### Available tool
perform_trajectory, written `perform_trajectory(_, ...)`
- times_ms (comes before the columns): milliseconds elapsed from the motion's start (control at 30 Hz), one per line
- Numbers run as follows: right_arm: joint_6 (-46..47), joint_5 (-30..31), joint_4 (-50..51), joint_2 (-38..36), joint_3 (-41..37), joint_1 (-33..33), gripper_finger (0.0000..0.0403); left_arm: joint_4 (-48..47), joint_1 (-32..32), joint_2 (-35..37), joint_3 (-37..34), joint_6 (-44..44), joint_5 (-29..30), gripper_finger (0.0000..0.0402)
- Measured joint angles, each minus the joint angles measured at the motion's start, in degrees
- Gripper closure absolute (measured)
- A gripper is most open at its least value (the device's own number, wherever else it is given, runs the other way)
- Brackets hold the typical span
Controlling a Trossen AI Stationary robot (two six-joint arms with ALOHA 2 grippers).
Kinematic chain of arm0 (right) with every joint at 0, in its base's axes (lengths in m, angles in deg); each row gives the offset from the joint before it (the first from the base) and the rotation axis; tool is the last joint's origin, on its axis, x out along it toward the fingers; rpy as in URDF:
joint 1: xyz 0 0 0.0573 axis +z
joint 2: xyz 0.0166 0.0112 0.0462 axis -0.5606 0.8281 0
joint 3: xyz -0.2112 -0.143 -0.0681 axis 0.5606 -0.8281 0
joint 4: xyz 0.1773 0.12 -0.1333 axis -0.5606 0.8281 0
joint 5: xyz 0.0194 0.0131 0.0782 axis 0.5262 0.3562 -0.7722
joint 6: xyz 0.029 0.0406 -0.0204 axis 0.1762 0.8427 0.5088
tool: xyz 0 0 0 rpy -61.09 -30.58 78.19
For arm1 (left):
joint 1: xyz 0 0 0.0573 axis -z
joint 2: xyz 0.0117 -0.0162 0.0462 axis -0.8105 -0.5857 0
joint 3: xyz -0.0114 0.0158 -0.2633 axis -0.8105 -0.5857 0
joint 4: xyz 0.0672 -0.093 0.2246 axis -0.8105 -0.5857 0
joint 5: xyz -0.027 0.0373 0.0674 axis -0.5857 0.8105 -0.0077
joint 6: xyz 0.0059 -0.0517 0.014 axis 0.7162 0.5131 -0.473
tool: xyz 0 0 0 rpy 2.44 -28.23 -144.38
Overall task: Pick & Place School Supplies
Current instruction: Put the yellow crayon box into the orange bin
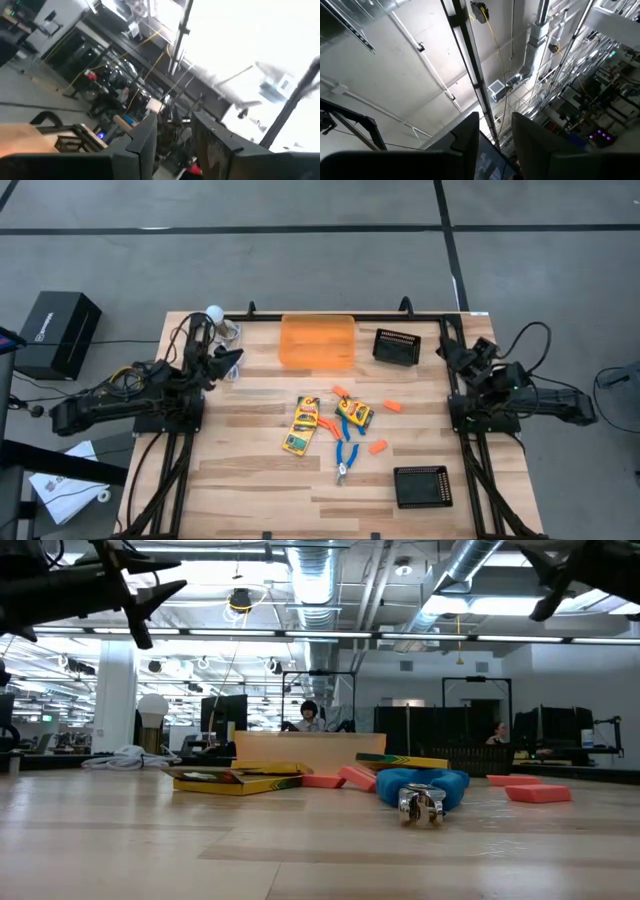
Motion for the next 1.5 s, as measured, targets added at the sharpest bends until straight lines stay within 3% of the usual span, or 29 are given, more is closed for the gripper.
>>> perform_trajectory(167,-5.58,-0.26,-0.29,4.53,6.31,0.0,0.0296,-0.19,0.02,-6.0,3.74,1.49,-3.91,0.0284)
perform_trajectory(367,-12.87,-0.07,7.51,14.85,16.14,0.0,0.0296,-3.86,0.02,-21.8,15.09,-5.23,-10.43,0.0284)
perform_trajectory(600,-23.05,6.52,19.44,22.99,27.3,-0.02,0.0296,-26.44,0.11,-41.56,34.36,-21.89,-20.08,0.0284)
perform_trajectory(767,-25.29,6.64,24.5,24.45,32.27,-0.07,0.0296,-40.73,1.28,-51.18,45.38,-36.94,-21.63,0.0284)
perform_trajectory(1067,-24.77,6.08,28.2,24.39,33.89,0.17,0.0296,-59.92,6.56,-57.6,52.68,-54.43,-11.19,0.0284)
perform_trajectory(1300,-21.54,5.95,34.37,24.37,33.88,0.11,0.0296,-59.82,14.34,-57.13,52.77,-53.0,-9.53,0.0284)
perform_trajectory(1500,-17.91,4.42,37.79,25.63,33.88,0.11,0.0296,-59.79,22.5,-60.1,52.73,-52.63,0.18,0.0284)
